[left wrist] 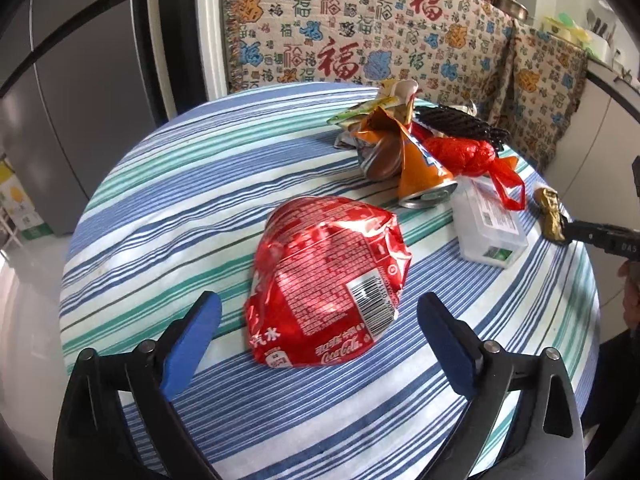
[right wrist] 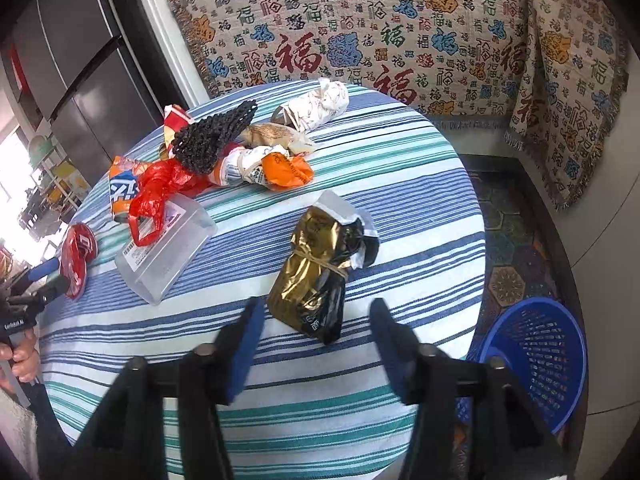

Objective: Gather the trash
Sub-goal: 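Grasp the red Coca-Cola wrapper with the left gripper while the right grasps the gold-black wrapper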

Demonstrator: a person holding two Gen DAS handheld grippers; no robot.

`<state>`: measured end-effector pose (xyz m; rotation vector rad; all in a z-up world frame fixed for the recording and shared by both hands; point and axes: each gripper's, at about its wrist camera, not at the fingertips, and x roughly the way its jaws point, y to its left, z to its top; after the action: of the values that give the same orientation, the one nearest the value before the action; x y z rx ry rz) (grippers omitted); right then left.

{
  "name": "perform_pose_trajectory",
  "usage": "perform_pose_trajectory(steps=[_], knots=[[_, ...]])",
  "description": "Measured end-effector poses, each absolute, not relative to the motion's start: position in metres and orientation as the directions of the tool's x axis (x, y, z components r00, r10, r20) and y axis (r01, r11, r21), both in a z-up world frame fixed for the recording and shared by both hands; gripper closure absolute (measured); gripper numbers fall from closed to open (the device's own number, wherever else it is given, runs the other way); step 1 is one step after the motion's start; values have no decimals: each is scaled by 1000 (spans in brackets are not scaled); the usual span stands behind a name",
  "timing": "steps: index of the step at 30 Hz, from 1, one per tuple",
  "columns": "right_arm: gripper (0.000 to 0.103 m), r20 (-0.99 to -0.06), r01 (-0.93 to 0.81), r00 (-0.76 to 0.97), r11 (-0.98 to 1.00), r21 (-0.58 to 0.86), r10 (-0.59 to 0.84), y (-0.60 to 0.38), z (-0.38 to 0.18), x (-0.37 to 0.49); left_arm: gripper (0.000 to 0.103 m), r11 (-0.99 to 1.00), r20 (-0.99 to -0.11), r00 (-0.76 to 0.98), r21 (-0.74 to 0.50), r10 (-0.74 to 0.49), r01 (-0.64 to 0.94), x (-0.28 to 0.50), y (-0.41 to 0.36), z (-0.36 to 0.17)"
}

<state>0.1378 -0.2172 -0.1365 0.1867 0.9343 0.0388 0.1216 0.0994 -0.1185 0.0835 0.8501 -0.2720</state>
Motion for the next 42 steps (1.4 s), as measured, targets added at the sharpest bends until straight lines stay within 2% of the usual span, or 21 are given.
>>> perform_pose_trajectory(steps=[11, 15, 16, 17, 29, 34, 40, 42], knots=[[37, -801, 74, 581, 970, 232, 147, -213, -138, 159, 4, 969, -782, 598, -29, -176, 247, 140, 81, -132], [37, -817, 87, 559, 970, 229, 142, -211, -147, 168, 11, 969, -784, 594, -35, -178, 243, 138, 81, -128], [53, -821, 86, 554, 971, 225, 141, -211, -147, 168, 11, 968, -781, 596, -41, -185, 246, 135, 83, -125], [64, -828, 79, 544, 974, 212, 136, -210, -148, 168, 11, 968, -774, 604, -45, -190, 246, 132, 86, -122], [65, -801, 3, 593, 995, 101, 79, -191, -123, 145, 13, 969, -745, 631, -88, -217, 230, 124, 104, -112], [65, -801, -17, 594, 997, 74, 70, -186, -122, 140, 11, 959, -776, 570, -170, -271, 226, 121, 115, -119], [65, -798, -38, 600, 998, 51, 64, -181, -119, 137, 10, 942, -762, 554, -270, -336, 200, 121, 134, -116], [65, -796, -45, 602, 998, 41, 60, -178, -119, 137, 5, 927, -758, 533, -308, -375, 214, 120, 135, -116]])
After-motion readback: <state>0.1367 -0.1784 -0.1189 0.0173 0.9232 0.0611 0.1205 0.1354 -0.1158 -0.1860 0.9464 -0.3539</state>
